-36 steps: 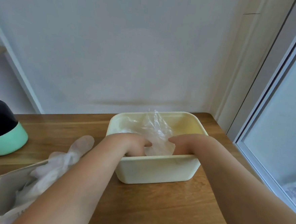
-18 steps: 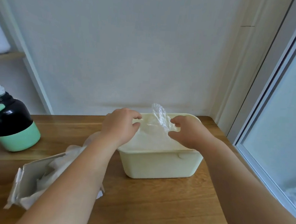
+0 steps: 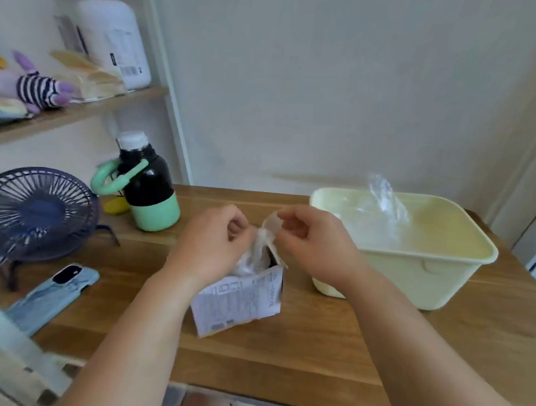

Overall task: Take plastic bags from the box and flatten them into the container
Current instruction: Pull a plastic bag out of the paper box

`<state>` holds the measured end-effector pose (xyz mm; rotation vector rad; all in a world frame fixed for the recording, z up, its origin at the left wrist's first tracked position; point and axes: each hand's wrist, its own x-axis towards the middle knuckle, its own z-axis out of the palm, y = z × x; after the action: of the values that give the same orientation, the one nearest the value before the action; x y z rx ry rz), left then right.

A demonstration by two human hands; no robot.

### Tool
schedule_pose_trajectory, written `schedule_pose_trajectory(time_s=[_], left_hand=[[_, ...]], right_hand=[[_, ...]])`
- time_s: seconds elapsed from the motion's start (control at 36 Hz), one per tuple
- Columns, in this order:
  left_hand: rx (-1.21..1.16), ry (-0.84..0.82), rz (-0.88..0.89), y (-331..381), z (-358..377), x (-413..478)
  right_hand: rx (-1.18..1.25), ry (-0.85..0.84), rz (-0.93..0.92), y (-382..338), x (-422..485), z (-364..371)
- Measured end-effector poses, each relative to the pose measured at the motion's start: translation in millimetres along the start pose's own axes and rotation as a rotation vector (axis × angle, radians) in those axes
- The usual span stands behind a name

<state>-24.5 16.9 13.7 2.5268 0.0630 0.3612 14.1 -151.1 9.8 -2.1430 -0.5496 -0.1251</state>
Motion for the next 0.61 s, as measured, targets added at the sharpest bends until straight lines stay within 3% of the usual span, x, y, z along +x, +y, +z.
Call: schedule_pose_trajectory(time_s=[0.11, 0.28, 0.5, 0.61], left_hand=[[0.19, -0.205, -0.095, -19.2, 1.8, -13.0], [0.197, -0.223, -0.071, -15.8, 3.5, -14.0], [-0.169, 0.015, -0.095, -15.1, 7.6, -12.6], [-0.472, 0.033, -0.055, -13.0, 8.9, -9.3]], right_hand=[[-0.041, -0.102, 0.017, 3.8, 0.0, 32.0], [-0.039, -0.122, 0.044, 10.5, 0.6, 41.6], [-0.03, -0.177, 0.004, 10.3, -1.3, 36.9], [0.051, -0.269, -0.027, 8.3, -0.9, 32.5]])
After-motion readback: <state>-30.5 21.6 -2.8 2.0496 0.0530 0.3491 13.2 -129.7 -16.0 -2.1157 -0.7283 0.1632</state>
